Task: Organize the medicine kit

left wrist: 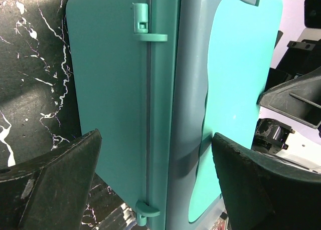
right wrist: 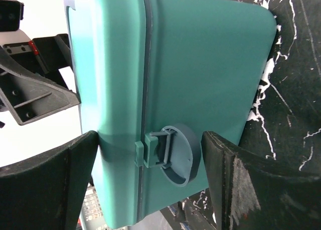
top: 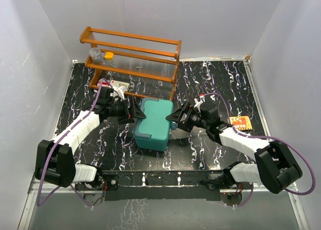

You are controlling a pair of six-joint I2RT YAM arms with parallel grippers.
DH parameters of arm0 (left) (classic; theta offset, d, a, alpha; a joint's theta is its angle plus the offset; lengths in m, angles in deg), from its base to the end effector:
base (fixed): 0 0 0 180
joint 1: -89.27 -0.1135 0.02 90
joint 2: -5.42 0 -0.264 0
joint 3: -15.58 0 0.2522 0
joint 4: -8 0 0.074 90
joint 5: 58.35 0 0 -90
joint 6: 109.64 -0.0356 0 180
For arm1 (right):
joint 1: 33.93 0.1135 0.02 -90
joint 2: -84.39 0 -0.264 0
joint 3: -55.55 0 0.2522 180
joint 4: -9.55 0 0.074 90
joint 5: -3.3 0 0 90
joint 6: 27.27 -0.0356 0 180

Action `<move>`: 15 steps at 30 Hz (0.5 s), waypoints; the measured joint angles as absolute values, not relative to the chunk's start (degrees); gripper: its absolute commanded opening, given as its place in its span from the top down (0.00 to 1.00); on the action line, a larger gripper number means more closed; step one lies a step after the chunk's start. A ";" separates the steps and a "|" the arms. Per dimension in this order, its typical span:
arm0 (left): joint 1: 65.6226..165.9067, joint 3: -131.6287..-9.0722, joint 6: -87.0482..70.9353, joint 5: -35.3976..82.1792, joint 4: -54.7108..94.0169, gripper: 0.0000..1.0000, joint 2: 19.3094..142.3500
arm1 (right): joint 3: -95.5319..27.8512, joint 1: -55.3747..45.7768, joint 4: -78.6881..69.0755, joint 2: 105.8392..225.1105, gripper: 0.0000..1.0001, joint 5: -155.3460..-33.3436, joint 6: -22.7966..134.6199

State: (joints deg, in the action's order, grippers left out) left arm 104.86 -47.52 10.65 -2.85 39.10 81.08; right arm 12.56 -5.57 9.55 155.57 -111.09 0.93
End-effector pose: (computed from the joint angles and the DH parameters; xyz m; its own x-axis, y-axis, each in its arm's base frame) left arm 0.2600 -0.0935 0.2431 -0.8850 -0.1846 -0.4275 0.1967 0.6839 -0.7025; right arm 0.2138 0.1321 0.1940 -0.8600 0.4479 -0.2446 0.0106 0.4948 0.8690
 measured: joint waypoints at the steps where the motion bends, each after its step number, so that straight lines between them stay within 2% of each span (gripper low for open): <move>1: 104.86 -47.46 10.69 -2.87 39.01 0.12 81.08 | 12.56 -5.48 9.72 155.61 0.27 -111.13 0.51; 8: 104.86 -47.22 11.08 -3.09 38.53 0.12 81.08 | 8.65 -2.48 3.10 155.61 0.40 -107.96 -1.59; 15: 104.86 -47.02 11.19 -3.18 38.18 0.12 81.08 | 3.53 0.29 -8.18 154.48 0.40 -101.14 -0.78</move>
